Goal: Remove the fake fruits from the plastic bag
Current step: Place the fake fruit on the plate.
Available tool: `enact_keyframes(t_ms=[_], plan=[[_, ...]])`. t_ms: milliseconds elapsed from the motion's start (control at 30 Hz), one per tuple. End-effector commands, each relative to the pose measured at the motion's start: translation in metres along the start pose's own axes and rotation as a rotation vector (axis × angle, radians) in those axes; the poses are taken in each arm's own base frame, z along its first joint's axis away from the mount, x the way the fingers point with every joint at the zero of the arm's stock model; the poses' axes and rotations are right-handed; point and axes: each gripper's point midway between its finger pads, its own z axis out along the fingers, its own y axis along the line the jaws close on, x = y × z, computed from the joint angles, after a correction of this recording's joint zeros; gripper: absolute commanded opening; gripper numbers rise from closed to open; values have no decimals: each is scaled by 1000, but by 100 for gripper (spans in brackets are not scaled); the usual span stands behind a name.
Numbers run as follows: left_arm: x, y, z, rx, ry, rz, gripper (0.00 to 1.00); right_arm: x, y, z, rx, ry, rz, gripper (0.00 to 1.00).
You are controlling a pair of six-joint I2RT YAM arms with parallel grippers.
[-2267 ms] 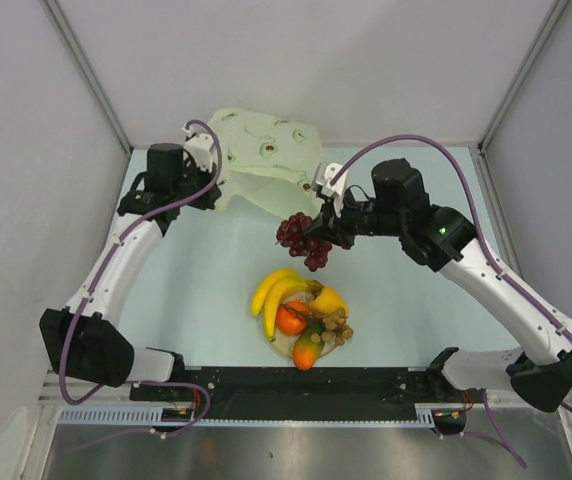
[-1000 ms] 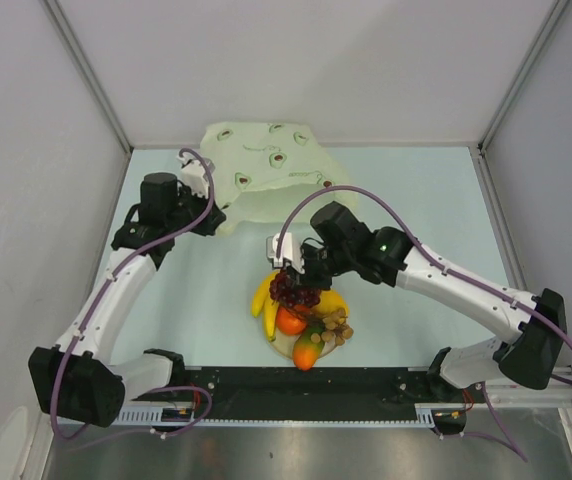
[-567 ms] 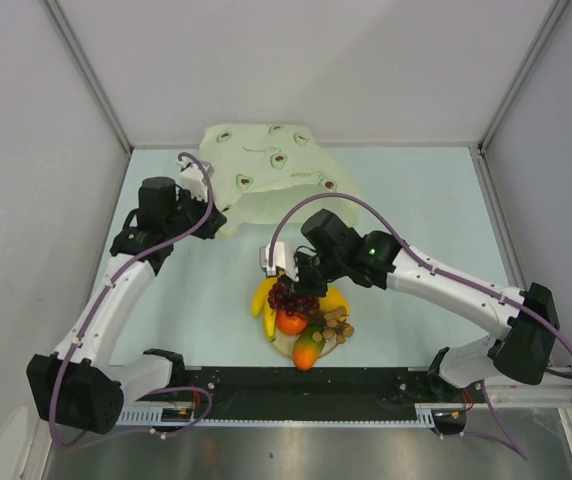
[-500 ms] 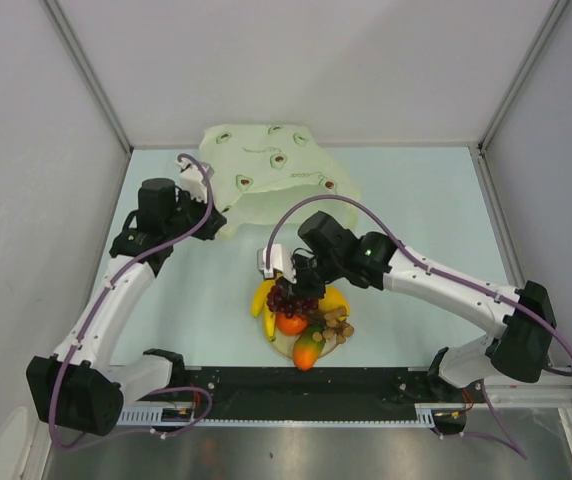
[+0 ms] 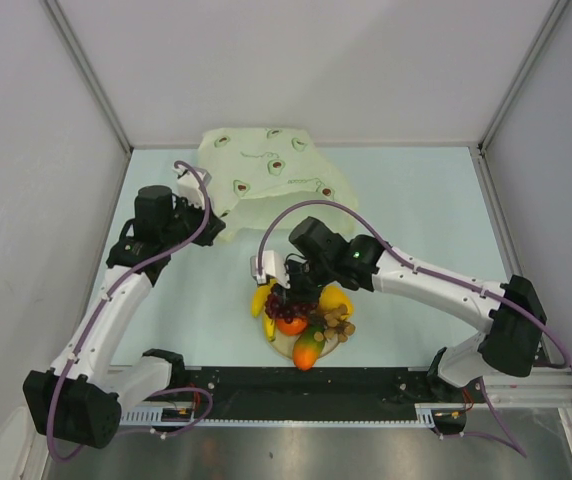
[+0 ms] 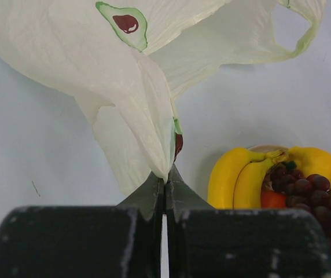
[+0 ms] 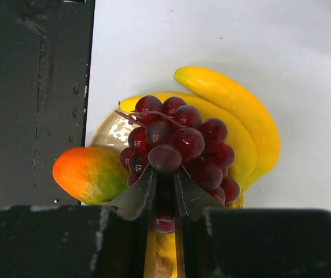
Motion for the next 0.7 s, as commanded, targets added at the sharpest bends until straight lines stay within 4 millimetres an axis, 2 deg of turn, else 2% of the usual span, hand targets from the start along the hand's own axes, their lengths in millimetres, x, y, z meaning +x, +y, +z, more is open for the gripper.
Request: enact_keyframes(t_ms=[0, 133, 500, 667], plan=[[-15, -7, -4, 26, -58, 6, 0, -9, -5, 4, 18, -28, -15, 16], [-16, -7, -4, 27, -57, 4, 0, -9, -6, 4, 19, -27, -16, 25], [-13, -9, -3, 38, -55, 0, 0, -3, -4, 10, 20, -8, -7, 34], [-14, -9, -3, 40, -61, 0, 0, -1, -7, 18, 40, 6, -14, 42]])
